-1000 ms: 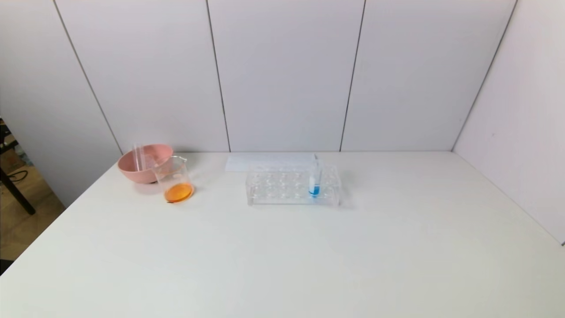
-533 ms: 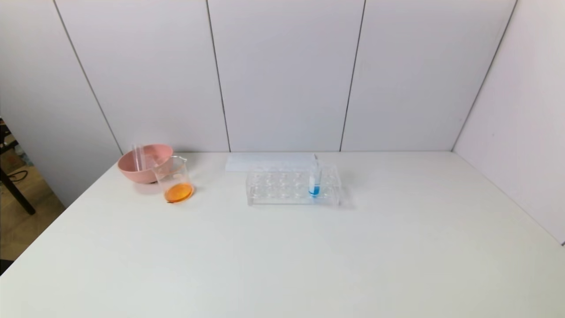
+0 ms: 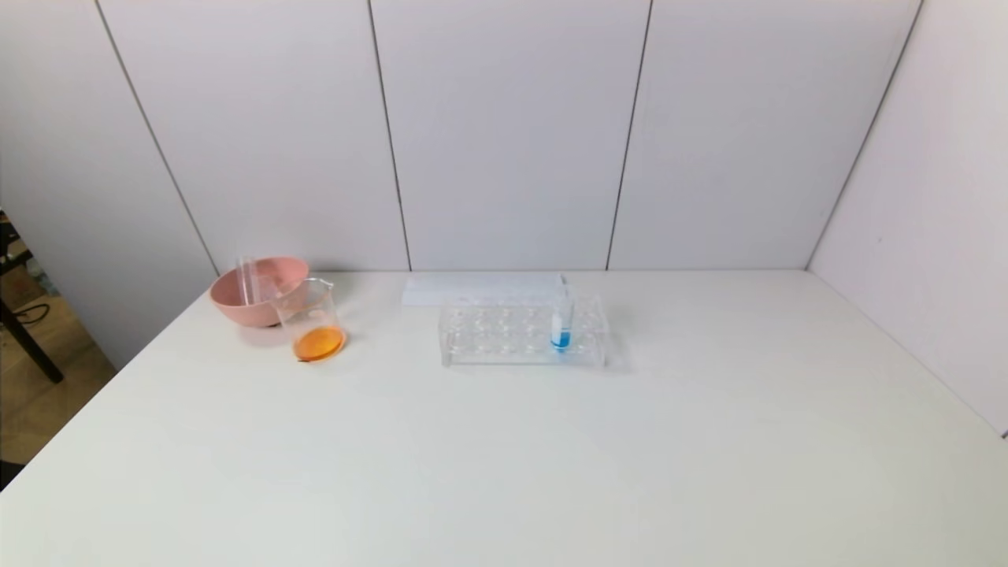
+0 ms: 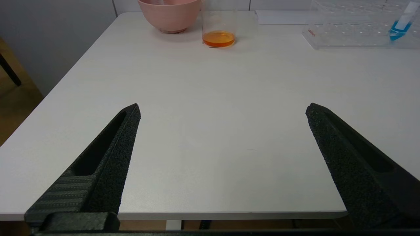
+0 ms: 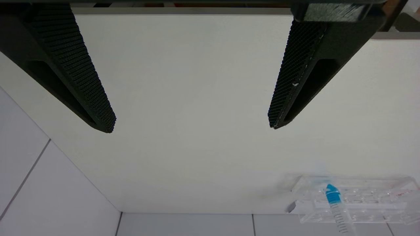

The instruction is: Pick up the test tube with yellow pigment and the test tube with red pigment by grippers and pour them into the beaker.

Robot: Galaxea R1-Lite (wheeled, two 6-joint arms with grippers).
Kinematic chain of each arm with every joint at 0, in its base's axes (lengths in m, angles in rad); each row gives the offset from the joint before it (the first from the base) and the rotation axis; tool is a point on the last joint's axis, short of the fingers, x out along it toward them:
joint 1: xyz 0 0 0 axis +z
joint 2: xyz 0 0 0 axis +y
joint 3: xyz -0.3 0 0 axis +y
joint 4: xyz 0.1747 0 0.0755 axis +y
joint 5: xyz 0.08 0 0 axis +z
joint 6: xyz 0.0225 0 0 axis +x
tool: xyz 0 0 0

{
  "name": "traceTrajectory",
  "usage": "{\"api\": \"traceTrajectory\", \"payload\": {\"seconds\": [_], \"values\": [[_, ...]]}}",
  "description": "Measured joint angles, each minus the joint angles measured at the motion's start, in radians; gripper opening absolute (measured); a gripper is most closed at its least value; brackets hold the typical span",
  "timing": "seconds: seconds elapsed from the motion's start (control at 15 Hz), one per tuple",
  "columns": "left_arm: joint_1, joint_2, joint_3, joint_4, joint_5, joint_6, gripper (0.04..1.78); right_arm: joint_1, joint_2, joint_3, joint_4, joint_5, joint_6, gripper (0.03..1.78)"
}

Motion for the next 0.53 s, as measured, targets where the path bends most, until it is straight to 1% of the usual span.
{"api": "traceTrajectory", "payload": {"seconds": [0.53], "values": [[0.001,0.000,0.000,0.000,0.000,0.001,1.76,0.000,0.000,0.001,0.000,0.000,0.001,1.70]]}}
